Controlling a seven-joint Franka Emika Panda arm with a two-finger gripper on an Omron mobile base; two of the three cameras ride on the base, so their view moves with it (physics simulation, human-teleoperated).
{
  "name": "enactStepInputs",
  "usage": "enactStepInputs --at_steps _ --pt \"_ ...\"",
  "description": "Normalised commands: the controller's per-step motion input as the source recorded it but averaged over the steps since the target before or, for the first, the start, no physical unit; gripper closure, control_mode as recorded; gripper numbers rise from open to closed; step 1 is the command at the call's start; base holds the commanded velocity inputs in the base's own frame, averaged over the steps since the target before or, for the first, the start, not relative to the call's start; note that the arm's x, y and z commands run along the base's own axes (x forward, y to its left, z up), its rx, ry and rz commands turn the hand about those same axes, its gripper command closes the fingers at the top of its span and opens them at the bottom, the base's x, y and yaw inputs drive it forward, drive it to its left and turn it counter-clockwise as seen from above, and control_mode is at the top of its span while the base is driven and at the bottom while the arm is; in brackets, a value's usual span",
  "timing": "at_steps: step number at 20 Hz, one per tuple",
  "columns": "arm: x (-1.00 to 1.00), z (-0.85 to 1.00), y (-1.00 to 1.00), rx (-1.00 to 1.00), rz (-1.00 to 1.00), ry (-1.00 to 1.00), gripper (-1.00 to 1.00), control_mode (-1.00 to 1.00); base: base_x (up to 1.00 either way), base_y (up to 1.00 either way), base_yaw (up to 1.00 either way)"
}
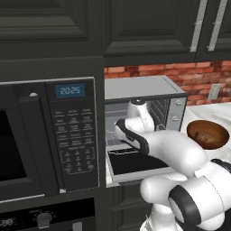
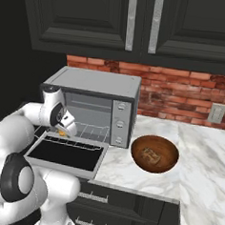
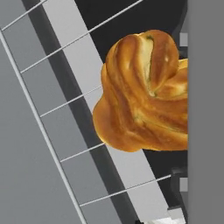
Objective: Pick up the heated bread from the toaster oven and place it in the bowl. Then move the bread bowl to the dining counter.
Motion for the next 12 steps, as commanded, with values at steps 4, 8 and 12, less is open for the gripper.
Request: enactStepInputs --at_steps 4,8,12 --pt "-0.01 -0.29 0.00 -0.03 0.00 -0.02 1.00 -1.00 0.00 0.00 0.00" --pt "-0.03 -0.05 -0.01 0.00 0.00 -0.01 1.00 -1.00 0.00 0.00 0.00" --pt "-0.44 0.03 -0.01 0.00 -0.02 -0.05 1.00 -1.00 0.00 0.00 0.00"
